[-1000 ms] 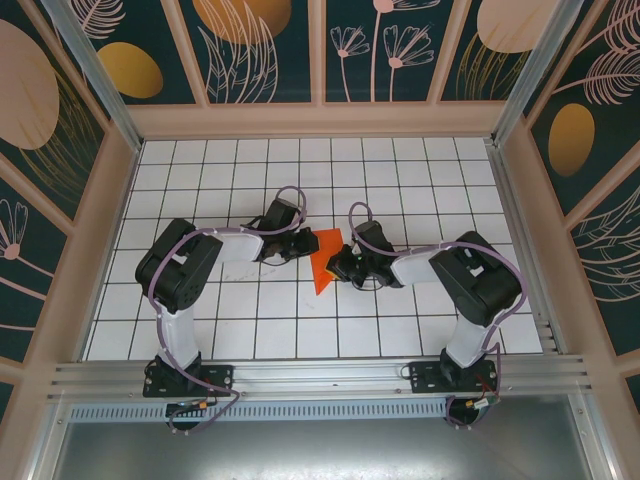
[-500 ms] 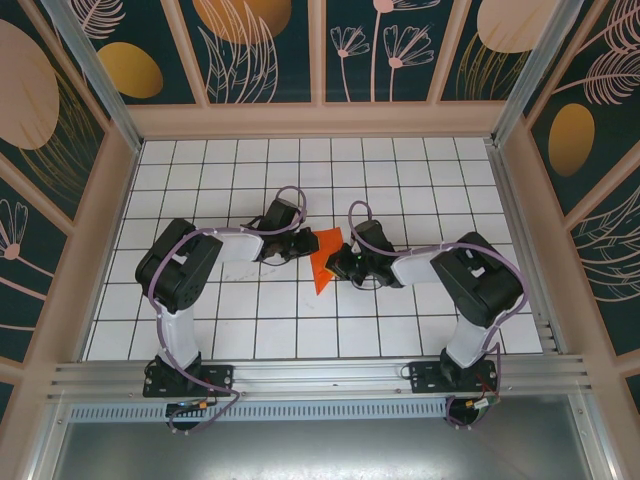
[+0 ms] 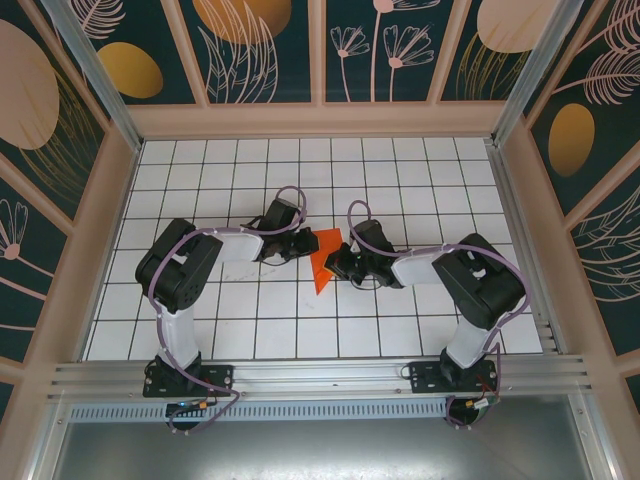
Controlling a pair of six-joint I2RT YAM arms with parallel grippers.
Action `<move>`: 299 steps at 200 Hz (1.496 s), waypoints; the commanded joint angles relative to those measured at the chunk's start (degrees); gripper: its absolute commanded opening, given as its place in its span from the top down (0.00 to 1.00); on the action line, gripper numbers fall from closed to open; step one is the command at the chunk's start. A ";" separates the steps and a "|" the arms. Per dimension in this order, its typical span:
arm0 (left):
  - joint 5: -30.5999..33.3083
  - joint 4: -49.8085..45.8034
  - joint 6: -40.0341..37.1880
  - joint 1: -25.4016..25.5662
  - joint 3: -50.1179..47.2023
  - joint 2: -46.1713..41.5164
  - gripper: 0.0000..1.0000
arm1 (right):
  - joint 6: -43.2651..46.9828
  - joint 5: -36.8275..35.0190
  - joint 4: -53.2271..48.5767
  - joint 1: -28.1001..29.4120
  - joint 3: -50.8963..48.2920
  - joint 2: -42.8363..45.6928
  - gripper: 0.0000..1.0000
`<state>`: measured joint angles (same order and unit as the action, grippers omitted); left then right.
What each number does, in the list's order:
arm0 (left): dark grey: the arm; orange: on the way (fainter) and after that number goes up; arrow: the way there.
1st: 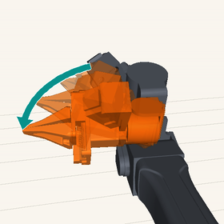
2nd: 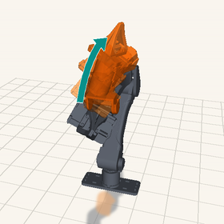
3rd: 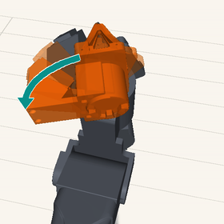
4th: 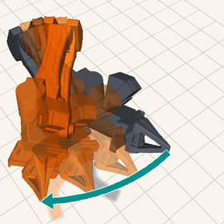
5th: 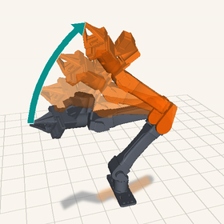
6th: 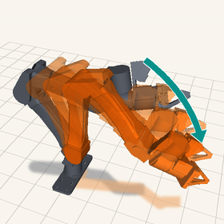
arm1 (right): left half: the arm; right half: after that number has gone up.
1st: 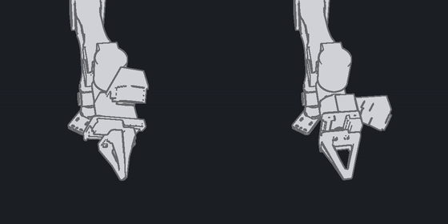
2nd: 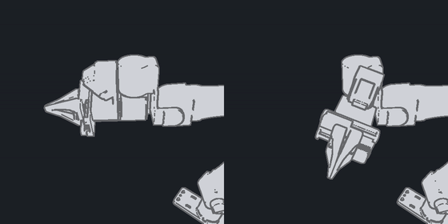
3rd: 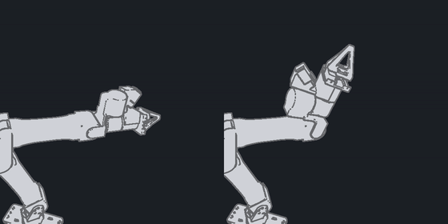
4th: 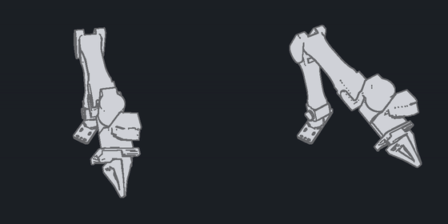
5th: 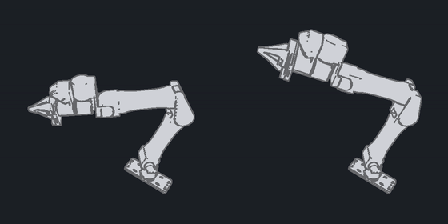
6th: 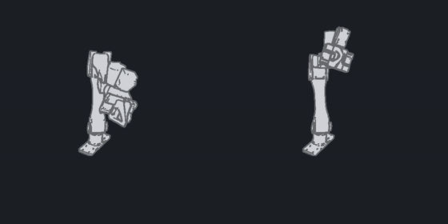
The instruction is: Fold a paper plane with a square sheet of paper (pick it up from the middle)
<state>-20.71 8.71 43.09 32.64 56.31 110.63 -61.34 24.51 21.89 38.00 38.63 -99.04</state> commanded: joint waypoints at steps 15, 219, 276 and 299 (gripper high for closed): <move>0.67 -2.74 -1.32 0.13 0.45 2.09 0.87 | 1.70 -0.08 0.50 0.34 1.77 -1.04 0.97; 0.32 -2.64 -1.21 0.09 0.07 1.96 0.87 | 2.27 0.71 1.22 0.32 3.16 -3.75 0.97; 0.32 -2.65 -1.21 0.12 0.02 1.96 0.87 | 2.36 0.89 1.33 0.31 3.41 -4.54 0.97; 0.37 -2.56 -1.21 0.13 -0.14 1.82 0.87 | 2.62 0.65 0.94 0.30 3.42 -4.79 0.97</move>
<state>-20.75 8.73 43.09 32.64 56.34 110.63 -60.25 25.21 22.13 38.04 40.88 -102.61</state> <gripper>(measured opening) 0.133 0.066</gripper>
